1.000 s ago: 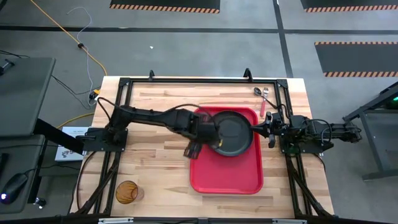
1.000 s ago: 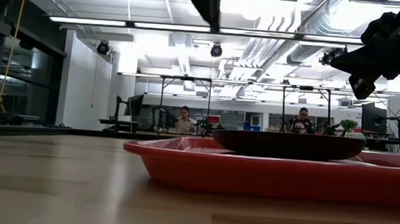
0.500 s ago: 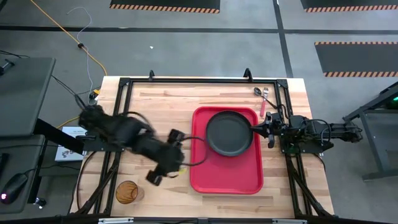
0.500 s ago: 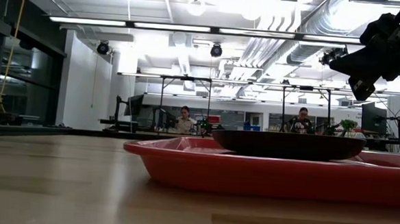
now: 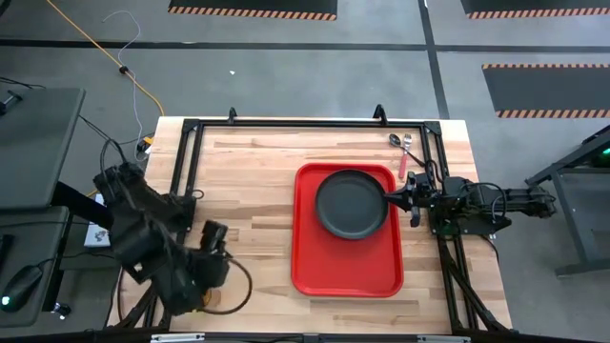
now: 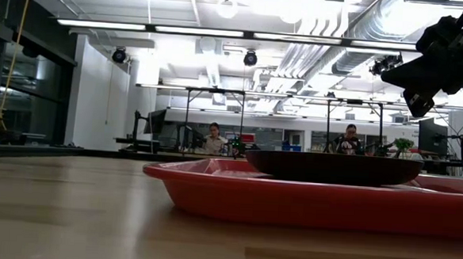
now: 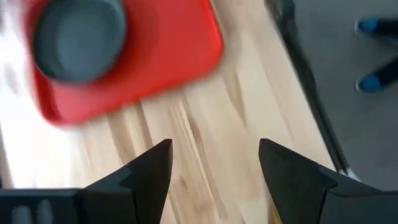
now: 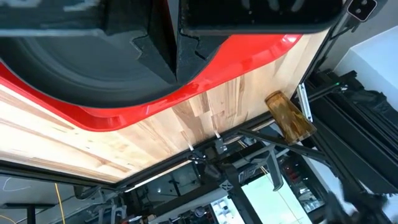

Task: Pick and place plate/cup/fork/spoon on tray
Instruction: Put the brown cup on the red tray to the top left of the black plate

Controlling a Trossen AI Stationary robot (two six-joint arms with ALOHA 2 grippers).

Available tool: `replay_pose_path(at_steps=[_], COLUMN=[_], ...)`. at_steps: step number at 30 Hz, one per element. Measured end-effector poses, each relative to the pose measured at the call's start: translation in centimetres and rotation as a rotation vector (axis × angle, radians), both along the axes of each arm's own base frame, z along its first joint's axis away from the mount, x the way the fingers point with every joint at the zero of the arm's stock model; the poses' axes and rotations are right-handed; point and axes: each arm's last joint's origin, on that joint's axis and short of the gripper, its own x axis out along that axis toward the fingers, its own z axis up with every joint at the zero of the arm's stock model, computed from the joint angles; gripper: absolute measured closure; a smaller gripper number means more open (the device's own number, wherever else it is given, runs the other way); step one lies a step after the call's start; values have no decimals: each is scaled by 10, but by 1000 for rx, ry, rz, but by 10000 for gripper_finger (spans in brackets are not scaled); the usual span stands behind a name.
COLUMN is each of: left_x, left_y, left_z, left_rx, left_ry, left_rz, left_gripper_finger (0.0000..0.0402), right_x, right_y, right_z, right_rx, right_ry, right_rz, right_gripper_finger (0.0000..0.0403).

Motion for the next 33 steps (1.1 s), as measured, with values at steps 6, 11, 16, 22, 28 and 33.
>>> replay_pose_path(at_steps=[6, 11, 16, 22, 28, 33], left_x=[-37, -57, -72, -75, -75, -74], left_y=[-4, -4, 2, 0, -2, 3], left_z=[-46, -78, -105, -126, -139, -153], left_rx=[-28, -150, -117, -122, -134, -108], left_ry=[84, 145, 212, 244, 263, 265], left_rz=[71, 32, 1, -70, -92, -43], left_gripper_finger=[174, 174, 174, 174, 174, 174], right_x=[0, 0, 0, 0, 0, 0], right_y=[0, 0, 0, 0, 0, 0], right_z=[0, 0, 0, 0, 0, 0], right_rx=[0, 0, 0, 0, 0, 0], right_ry=[0, 0, 0, 0, 0, 0], right_rz=[0, 0, 0, 0, 0, 0], right_gripper_finger=[403, 403, 403, 403, 403, 403])
